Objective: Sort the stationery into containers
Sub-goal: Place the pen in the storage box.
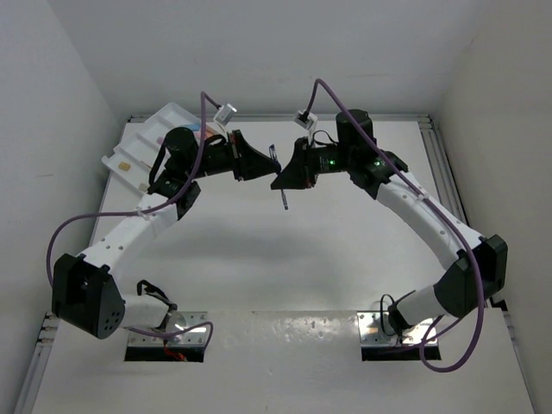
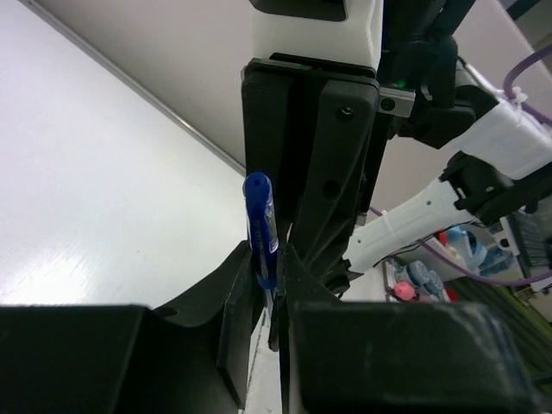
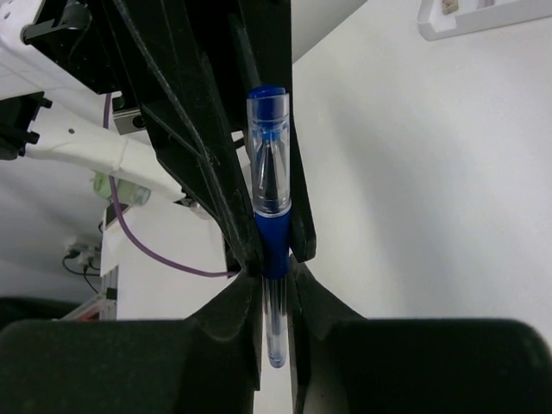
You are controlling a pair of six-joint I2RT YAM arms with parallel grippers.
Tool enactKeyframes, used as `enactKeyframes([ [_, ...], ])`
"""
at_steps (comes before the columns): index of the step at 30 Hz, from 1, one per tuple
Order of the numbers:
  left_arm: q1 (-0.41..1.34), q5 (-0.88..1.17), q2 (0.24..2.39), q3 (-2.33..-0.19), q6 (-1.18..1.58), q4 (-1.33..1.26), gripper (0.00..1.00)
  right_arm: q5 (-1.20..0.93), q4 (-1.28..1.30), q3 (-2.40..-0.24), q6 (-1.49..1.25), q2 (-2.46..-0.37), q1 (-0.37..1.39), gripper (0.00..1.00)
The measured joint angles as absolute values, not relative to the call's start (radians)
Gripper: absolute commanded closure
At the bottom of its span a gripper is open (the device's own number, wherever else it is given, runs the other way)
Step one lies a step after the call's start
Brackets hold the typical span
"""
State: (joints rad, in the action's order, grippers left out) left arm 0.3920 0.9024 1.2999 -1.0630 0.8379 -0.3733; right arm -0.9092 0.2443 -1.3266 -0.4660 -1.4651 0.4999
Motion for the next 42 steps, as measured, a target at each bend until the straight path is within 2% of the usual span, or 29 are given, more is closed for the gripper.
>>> enactKeyframes([
  [1,0.385,0.909,1.3,-1.059,0.854,-0.382,1.0,-0.908,0.242,-1.329,-0.467,-1.468,0.5,0.78],
  [2,0.376,0.918,1.3,-1.052,0.868,-0.396,1.0,-0.907,0.241,-1.332,-0.47,-1.471,0.503,0.6],
  [4,0.342,0.927,1.3,-1.042,0.886,-0.407,1.0,-0.906,0.251,-1.333,-0.474,-1.473,0.501,0.46],
  [7,0.265,0.936,1.302,-1.042,0.891,-0.381,1.0,-0.906,0.285,-1.345,-0.464,-1.473,0.481,0.4],
  [10,0.147,0.942,1.327,-1.08,0.839,-0.268,1.0,-0.894,0.324,-1.362,-0.44,-1.473,0.434,0.37],
  [14,-0.028,0.904,1.453,-1.262,0.67,0.03,1.0,-0.838,0.405,-1.375,-0.367,-1.473,0.364,0.36],
  [20,-0.289,0.673,1.613,-1.344,0.537,0.273,1.0,-0.782,0.516,-1.374,-0.279,-1.473,0.296,0.36],
  [23,-0.361,0.549,1.731,-1.448,0.52,0.376,1.0,-0.774,0.542,-1.373,-0.252,-1.473,0.275,0.36],
  [31,-0.384,0.411,2.04,-1.774,0.502,0.435,1.0,-0.77,0.556,-1.358,-0.224,-1.499,0.243,0.36],
  [42,-0.366,0.289,2.14,-1.795,0.515,0.393,1.0,-0.778,0.564,-1.322,-0.204,-1.544,0.185,0.37],
])
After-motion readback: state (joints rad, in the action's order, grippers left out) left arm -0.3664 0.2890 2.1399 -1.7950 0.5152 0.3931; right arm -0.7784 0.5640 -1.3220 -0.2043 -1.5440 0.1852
